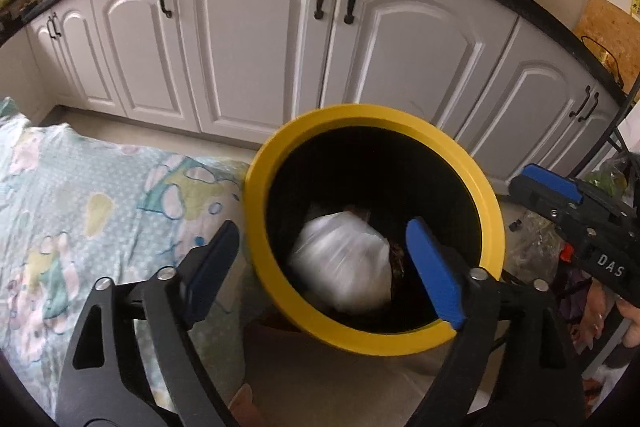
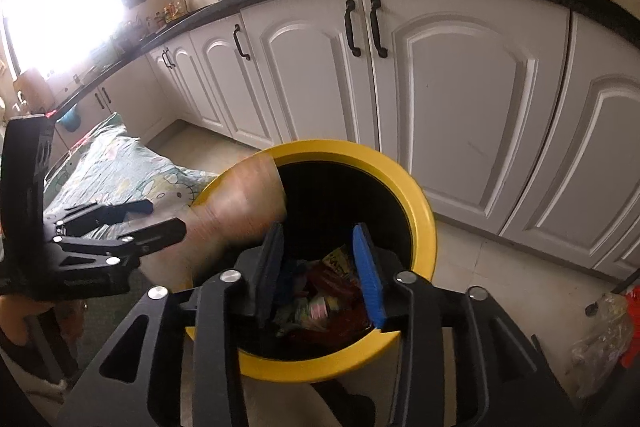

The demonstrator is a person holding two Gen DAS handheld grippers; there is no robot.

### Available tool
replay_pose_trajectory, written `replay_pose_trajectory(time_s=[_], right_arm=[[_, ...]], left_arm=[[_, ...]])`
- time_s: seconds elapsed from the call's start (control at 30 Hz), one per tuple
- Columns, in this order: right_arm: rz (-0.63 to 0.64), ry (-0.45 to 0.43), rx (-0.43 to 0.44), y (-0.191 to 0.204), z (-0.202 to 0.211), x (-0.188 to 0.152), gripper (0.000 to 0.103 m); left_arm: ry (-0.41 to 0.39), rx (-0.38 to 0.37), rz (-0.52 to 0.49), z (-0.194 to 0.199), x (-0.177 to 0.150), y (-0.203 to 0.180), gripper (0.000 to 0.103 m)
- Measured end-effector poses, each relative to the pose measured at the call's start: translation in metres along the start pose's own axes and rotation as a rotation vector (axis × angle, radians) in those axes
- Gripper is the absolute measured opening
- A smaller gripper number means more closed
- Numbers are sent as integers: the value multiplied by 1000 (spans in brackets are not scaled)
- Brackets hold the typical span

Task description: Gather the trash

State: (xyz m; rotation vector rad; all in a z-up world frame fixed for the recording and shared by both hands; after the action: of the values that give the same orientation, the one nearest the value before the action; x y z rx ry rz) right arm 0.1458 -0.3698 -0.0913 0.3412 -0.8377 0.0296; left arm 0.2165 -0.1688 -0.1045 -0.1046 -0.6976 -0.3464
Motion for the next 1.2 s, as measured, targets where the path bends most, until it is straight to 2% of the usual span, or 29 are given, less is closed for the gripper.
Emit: replay_pose_trajectory(time_s=[0.03,0.13,0.3,0.53,0.6,0.73,0.8,1.2], right_arm=[[1,-6,-5,1,2,0,43],[7,-20,-7,4,10,2,49],[27,-56,-8,15,26,6,66],[79,-122,-4,40,50,12,79],[91,-142,-1,48,57,13,86],[121,-171,10,66,68,13,88],[134,-185,13,73,70,13,95],[221,-245,52,119,84,-4,97]], left_arm=[[-6,4,6,3,1,2,86],[-30,8,26,15,4,9,92],[-90,19,52,44,7,18,92],[-169,31,76,83,3,33,92],[-197,41,85,95,1,37,92],[-240,63,97,114,-6,44,92],[-257,78,98,124,-11,46,92],[-316,150,110,157,-49,57,92]])
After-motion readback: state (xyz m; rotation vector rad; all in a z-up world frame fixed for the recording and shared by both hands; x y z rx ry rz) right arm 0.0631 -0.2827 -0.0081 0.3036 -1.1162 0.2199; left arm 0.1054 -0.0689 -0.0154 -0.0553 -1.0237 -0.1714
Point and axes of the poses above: each gripper's, at about its wrist camera, not at the fingertips, and z roughly against the way its jaws point, y to its left, x to its top, the point moved 2 cm from there along -z, roughly the way its jaws point, and after that the axes turned 10 degrees about x, right-handed, at the moved point
